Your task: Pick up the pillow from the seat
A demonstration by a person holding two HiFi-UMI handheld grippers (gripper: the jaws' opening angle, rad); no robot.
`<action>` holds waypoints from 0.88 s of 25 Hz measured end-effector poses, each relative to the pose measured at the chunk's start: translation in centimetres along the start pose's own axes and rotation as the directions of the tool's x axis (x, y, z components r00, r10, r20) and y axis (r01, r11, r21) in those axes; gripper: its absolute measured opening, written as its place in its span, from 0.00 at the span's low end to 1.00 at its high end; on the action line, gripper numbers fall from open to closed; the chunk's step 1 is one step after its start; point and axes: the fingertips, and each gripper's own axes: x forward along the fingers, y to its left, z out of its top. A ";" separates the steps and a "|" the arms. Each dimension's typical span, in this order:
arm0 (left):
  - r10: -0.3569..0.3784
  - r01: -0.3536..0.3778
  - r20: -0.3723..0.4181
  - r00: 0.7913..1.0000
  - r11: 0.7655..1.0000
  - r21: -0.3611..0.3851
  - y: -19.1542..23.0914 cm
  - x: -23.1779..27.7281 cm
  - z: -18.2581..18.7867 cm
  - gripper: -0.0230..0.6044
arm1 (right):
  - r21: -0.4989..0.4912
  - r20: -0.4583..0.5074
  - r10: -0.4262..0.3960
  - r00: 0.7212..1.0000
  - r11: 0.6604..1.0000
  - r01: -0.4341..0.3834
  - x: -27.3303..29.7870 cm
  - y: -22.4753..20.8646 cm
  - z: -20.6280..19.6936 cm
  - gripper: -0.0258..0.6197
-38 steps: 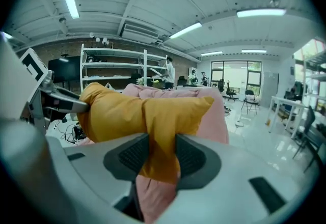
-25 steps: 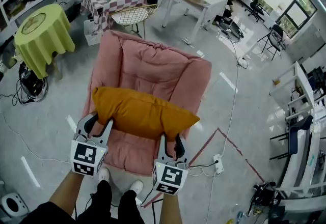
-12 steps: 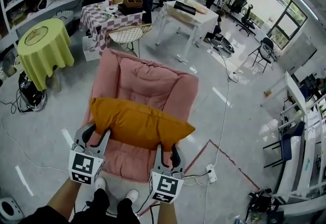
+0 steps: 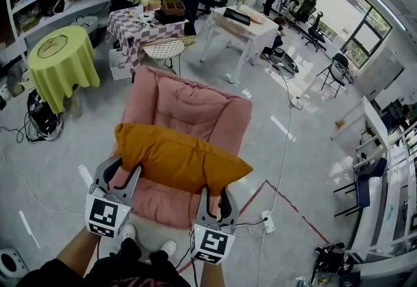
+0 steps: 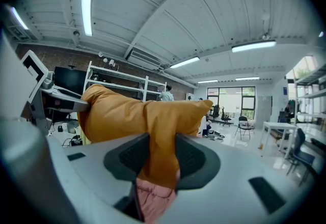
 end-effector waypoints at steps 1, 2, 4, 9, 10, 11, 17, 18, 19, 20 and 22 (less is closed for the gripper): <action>-0.003 0.003 0.005 1.000 1.000 0.004 -0.1 -0.1 0.1 0.28 | 0.006 -0.001 -0.002 1.000 1.000 0.002 -0.2 0.0 -0.1 0.31; -0.006 0.006 0.008 1.000 1.000 0.005 -0.2 -0.3 0.2 0.28 | 0.010 -0.003 -0.006 1.000 1.000 0.006 -0.5 0.0 -0.1 0.31; -0.010 0.010 0.008 1.000 1.000 -0.004 -0.4 -0.5 0.1 0.28 | 0.012 -0.009 -0.014 1.000 1.000 0.014 -0.9 0.0 -0.2 0.31; -0.008 0.008 0.017 1.000 1.000 -0.013 -0.5 -0.7 0.6 0.28 | -0.004 0.001 -0.022 1.000 1.000 0.022 -1.2 -0.3 0.8 0.30; -0.008 0.008 0.019 1.000 1.000 -0.014 -0.5 -0.7 0.6 0.28 | -0.006 0.004 -0.023 1.000 1.000 0.023 -1.3 -0.3 0.9 0.30; -0.007 0.008 0.022 1.000 1.000 -0.015 -0.5 -0.7 0.7 0.28 | -0.008 0.007 -0.023 1.000 1.000 0.023 -1.2 -0.3 1.0 0.30; -0.009 0.010 0.027 1.000 1.000 -0.009 -0.4 -0.5 1.0 0.28 | -0.005 0.010 -0.021 1.000 1.000 0.021 -0.9 -0.3 1.1 0.29; -0.009 0.010 0.030 1.000 1.000 -0.007 -0.4 -0.4 0.9 0.28 | -0.005 0.009 -0.021 1.000 1.000 0.021 -0.9 -0.3 1.0 0.29; -0.009 0.009 0.032 0.999 1.000 -0.006 -0.4 -0.4 0.8 0.28 | -0.005 0.008 -0.022 1.000 1.000 0.022 -0.9 -0.3 0.9 0.29; -0.009 0.009 0.033 0.999 1.000 -0.006 -0.4 -0.4 0.8 0.28 | -0.005 0.008 -0.022 1.000 1.000 0.022 -0.9 -0.3 0.9 0.29; -0.009 0.010 0.033 0.999 1.000 -0.009 -0.6 -0.4 1.0 0.28 | -0.005 0.009 -0.025 1.000 1.000 0.025 -0.9 -0.5 1.0 0.29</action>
